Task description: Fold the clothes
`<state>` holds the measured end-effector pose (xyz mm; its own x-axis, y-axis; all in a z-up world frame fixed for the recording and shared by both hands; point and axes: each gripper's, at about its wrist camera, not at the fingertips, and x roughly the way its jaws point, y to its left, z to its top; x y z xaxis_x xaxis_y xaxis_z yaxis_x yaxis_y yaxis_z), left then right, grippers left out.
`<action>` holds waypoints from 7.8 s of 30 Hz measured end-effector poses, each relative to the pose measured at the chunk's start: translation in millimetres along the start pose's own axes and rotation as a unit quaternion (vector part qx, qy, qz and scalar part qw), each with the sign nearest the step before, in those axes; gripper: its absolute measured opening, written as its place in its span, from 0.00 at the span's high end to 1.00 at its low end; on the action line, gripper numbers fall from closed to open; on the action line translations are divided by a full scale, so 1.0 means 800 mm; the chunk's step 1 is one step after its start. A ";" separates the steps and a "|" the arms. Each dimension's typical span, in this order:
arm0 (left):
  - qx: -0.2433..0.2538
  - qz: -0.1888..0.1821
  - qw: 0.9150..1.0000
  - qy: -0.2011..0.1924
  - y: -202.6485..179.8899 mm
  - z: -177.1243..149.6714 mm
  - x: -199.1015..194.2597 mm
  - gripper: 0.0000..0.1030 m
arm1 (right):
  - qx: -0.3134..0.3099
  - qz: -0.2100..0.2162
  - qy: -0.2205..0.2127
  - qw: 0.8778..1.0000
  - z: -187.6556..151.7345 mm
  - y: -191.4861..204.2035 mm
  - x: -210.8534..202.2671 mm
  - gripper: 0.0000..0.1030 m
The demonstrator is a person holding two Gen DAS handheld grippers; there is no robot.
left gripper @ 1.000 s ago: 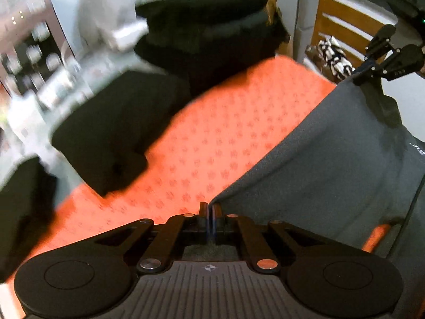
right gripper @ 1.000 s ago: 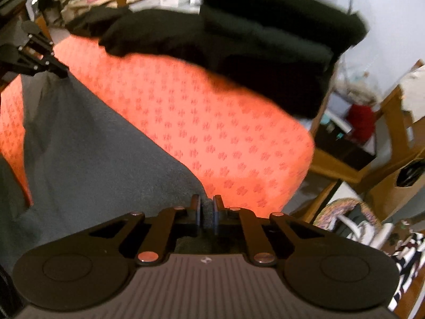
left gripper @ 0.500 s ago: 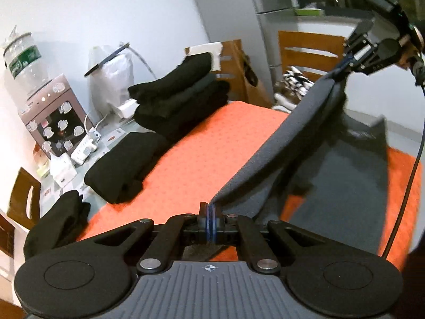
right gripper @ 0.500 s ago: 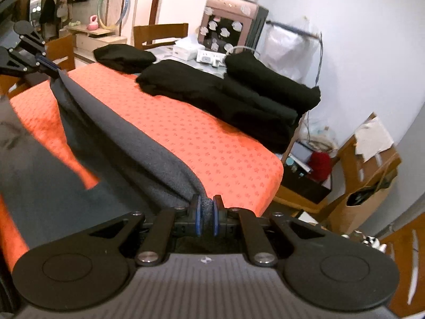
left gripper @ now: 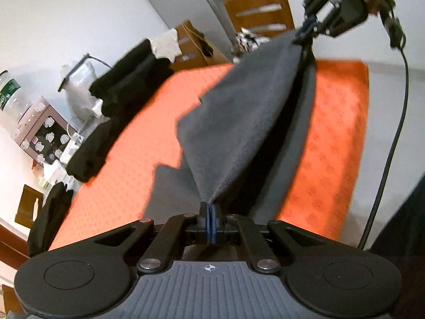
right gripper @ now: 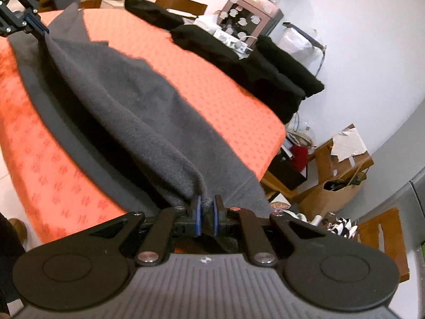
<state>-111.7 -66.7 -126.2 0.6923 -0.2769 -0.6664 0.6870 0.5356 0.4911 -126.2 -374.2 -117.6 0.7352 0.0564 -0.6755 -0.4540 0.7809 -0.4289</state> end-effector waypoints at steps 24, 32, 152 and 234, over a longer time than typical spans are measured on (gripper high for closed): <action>-0.016 0.125 0.988 0.087 -0.059 0.024 0.040 0.96 | 0.474 0.112 0.045 0.872 -0.119 -0.123 0.010 0.99; -0.039 0.176 0.981 0.073 -0.031 0.064 -0.001 0.96 | 0.430 0.065 -0.006 0.900 -0.059 -0.177 -0.030 0.99; -0.441 0.110 0.891 -0.003 0.388 -0.300 -0.062 0.95 | 0.415 -0.003 0.053 0.908 0.254 0.230 -0.068 0.57; -0.449 0.074 0.888 0.068 0.280 -0.331 -0.063 0.59 | 0.275 0.092 0.030 0.956 0.317 0.301 0.062 0.47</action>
<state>-51.1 278.7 -131.6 0.6851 -0.0850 -0.7235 0.0956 0.9951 -0.0264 -71.2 -26.1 -102.5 0.6311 0.2014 -0.7491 -0.2266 0.9714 0.0703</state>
